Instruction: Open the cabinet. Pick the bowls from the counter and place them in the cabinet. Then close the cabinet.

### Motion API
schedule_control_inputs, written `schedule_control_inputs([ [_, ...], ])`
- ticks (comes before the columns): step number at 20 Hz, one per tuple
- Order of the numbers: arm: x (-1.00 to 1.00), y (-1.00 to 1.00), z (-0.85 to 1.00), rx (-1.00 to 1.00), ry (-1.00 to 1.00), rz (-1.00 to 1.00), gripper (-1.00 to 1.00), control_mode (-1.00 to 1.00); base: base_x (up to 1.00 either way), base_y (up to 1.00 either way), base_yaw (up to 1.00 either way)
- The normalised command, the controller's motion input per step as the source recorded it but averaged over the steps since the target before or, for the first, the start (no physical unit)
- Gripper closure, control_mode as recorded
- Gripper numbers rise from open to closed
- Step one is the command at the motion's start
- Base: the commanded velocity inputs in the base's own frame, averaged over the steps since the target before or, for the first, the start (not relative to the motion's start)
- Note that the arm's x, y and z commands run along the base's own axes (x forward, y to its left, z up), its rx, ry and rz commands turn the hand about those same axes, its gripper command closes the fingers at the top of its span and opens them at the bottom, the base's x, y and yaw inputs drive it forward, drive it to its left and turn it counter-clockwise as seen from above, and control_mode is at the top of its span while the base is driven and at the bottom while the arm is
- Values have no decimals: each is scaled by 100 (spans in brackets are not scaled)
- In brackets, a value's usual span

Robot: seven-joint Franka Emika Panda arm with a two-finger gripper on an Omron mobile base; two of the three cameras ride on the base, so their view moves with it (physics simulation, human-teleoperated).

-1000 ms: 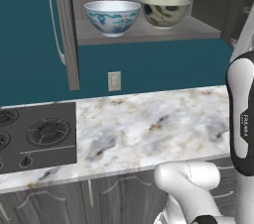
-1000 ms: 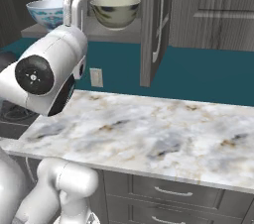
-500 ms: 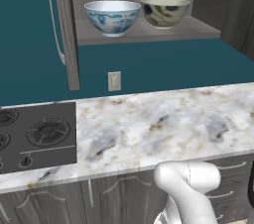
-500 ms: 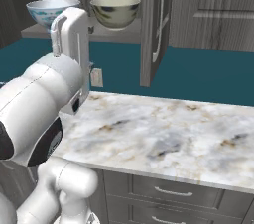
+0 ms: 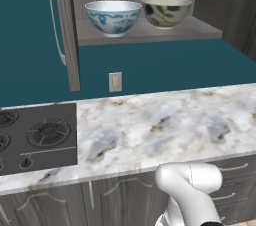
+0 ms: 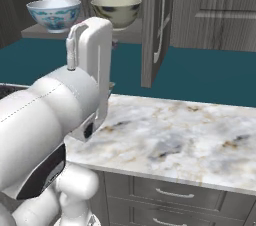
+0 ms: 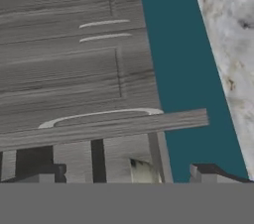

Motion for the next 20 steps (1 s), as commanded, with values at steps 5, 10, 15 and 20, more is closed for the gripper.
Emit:
schedule_control_inputs([
  [5,17,-40,-3,1,-17,26,-100,-100,0,0,0],
  [10,15,-27,-24,2,-13,32,-100,-100,0,0,0],
  [15,45,-1,-27,0,-7,25,-100,-100,0,0,0],
  [20,49,-11,-17,0,-13,20,-100,-100,0,0,0],
])
